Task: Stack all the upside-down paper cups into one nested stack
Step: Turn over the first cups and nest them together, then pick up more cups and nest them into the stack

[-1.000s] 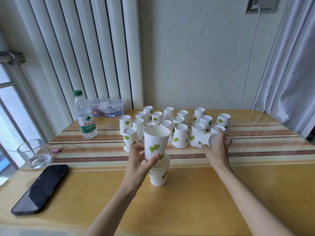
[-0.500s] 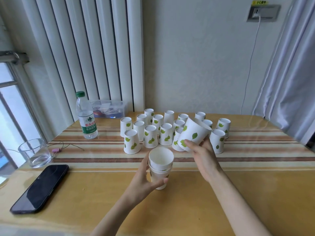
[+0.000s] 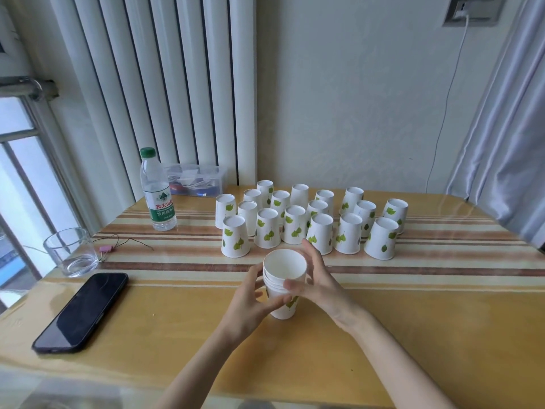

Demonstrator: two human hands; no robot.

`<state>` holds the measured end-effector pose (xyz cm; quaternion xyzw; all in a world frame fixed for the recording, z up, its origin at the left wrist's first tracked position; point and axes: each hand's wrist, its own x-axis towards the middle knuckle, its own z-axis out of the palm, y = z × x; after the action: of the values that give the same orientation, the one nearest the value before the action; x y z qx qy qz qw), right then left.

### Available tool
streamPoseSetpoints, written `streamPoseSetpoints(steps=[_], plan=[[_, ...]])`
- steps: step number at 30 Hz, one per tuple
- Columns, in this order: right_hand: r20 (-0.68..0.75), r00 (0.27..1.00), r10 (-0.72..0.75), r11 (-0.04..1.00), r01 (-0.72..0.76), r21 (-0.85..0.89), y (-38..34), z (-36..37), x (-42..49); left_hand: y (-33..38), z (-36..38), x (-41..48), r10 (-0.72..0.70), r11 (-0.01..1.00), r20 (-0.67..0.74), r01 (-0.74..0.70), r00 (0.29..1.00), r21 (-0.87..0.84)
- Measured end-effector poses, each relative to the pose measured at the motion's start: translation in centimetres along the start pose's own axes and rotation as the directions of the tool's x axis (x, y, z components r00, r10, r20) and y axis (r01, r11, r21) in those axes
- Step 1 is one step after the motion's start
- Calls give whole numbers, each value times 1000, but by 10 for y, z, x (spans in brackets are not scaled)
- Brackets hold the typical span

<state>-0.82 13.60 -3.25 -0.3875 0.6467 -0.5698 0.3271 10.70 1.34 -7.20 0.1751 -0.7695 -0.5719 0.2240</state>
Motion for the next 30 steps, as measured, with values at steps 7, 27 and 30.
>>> streamPoseSetpoints(steps=[7,27,30], plan=[[-107,993,-44,998,38,-59,8,7,14,-4,-1,13,14,1000,-8,-14,1000,-27],[-383,900,-207,610,-187,-770,33,-74,128,-13,-76,134,15,918,-271,94,962,384],[-426,865,-264,659,-161,-735,31,-76,119,-18,-77,131,-10,918,-256,110,967,380]])
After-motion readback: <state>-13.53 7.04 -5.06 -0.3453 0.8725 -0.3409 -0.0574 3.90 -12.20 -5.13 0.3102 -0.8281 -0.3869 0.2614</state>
